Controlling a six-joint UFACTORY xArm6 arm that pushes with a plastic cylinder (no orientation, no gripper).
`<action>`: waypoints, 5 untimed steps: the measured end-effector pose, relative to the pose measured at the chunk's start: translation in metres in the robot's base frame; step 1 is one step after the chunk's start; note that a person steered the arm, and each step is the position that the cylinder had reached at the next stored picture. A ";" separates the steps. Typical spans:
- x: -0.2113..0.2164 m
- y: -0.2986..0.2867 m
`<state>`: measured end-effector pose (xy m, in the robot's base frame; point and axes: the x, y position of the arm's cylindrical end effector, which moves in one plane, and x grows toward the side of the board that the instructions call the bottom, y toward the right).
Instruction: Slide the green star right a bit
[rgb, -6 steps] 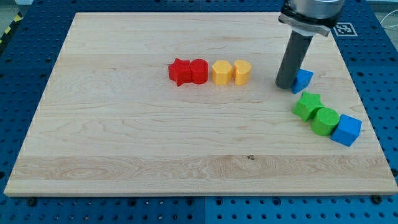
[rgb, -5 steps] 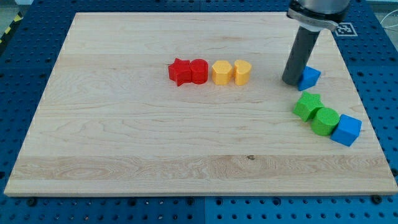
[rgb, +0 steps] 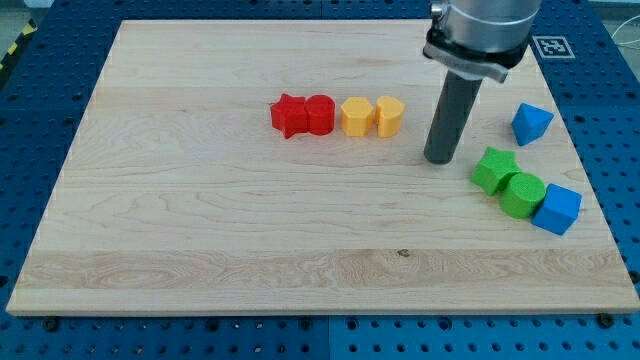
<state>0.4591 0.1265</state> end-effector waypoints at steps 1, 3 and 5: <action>0.022 0.000; 0.031 0.022; 0.020 0.047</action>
